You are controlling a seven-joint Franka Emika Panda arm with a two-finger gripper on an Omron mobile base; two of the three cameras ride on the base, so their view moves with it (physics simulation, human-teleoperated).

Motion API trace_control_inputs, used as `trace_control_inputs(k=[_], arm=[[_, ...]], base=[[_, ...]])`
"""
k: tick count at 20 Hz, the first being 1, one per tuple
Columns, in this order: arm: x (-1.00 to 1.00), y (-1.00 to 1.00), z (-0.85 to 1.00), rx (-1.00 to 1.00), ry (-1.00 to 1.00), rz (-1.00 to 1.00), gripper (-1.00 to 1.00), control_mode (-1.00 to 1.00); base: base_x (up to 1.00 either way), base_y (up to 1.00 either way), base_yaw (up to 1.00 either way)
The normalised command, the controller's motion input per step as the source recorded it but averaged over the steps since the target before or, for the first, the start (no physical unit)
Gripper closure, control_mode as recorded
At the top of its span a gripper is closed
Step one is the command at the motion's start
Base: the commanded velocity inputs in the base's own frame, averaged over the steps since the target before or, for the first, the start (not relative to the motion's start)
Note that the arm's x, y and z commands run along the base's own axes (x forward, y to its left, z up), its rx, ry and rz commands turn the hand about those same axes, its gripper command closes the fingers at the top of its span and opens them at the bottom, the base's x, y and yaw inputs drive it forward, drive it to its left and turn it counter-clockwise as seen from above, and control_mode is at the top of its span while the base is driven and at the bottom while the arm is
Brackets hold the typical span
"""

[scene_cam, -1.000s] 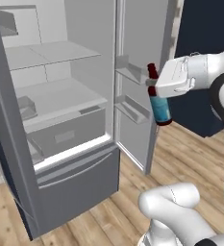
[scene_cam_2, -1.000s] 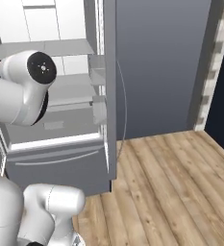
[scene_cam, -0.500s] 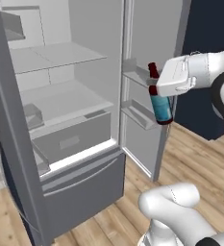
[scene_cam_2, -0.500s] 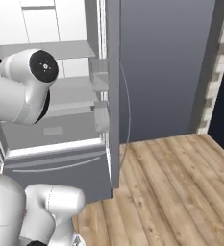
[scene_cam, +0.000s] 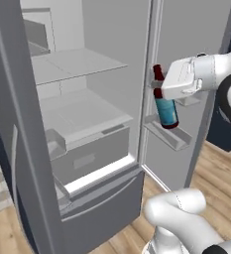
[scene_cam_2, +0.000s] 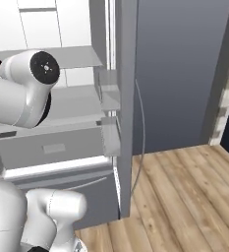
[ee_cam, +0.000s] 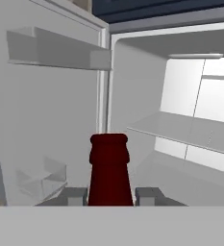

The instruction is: Place the liquor and beer on the top shelf of the fridge to keep them out of children's reach, and place the tangerine on lower shelves for easy access.

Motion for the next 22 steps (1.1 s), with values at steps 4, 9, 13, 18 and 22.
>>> trace_control_inputs(k=[4,9,13,18,22], arm=[[0.0,0.0,0.0,0.0,0.0,0.0,1.0,1.0],[0.0,0.0,0.0,0.0,0.0,0.0,1.0,1.0],[0.0,0.0,0.0,0.0,0.0,0.0,1.0,1.0],[0.0,0.0,0.0,0.0,0.0,0.0,1.0,1.0],[0.13,0.0,0.0,0.0,0.0,-0.02,1.0,-1.0]], base=[[0.57,0.39,0.0],[0.48,0.54,0.0],[0.44,0.62,0.0],[0.43,0.49,0.0],[0.18,0.07,-0.01]])
